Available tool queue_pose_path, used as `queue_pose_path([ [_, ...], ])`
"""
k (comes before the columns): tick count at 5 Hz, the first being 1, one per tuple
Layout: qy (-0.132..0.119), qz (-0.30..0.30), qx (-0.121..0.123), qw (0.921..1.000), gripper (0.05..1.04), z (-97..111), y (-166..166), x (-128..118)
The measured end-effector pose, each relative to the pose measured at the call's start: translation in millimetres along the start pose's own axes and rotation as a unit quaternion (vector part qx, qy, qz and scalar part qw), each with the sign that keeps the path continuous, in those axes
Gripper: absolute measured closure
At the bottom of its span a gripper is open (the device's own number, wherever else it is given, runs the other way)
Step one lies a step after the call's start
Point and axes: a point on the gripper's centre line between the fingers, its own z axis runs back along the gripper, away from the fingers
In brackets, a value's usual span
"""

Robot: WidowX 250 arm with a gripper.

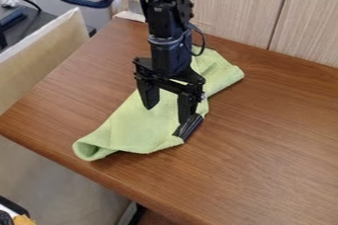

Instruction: Unfold the cloth from the right to the left

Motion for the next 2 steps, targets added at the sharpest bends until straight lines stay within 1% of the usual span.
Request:
queue_pose_path([
  [1,0.014,0.003,-0.002,0.9999,0.083,-8,0,-2],
  [2,0.012,-0.018,-0.001,0.9998,0.083,-15,-15,6],
])
